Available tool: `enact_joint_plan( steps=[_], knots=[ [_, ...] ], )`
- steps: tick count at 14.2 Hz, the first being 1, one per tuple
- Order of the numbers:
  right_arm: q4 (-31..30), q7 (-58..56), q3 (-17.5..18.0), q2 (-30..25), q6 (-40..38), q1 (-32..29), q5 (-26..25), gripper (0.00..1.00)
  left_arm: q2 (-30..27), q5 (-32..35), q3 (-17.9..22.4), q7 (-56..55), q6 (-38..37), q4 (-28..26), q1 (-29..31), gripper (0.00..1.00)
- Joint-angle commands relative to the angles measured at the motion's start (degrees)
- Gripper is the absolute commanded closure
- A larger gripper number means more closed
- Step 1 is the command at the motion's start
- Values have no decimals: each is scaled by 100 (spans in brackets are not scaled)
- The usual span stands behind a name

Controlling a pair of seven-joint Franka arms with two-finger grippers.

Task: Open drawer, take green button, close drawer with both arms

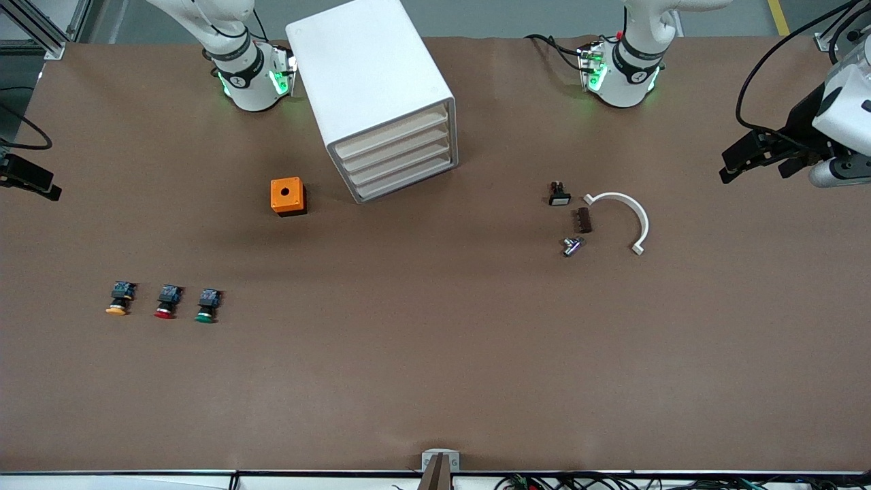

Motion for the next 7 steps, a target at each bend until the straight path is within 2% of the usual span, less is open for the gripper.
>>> enact_joint_plan(
  steps=[1, 7],
  knots=[
    [94, -58, 62, -73, -7, -130, 87, 0, 48, -9, 43, -11, -47, 148, -50, 0],
    [95, 3, 62, 6, 2, -59, 87, 0, 57, -18, 34, 59, -47, 183, -15, 0]
  ],
)
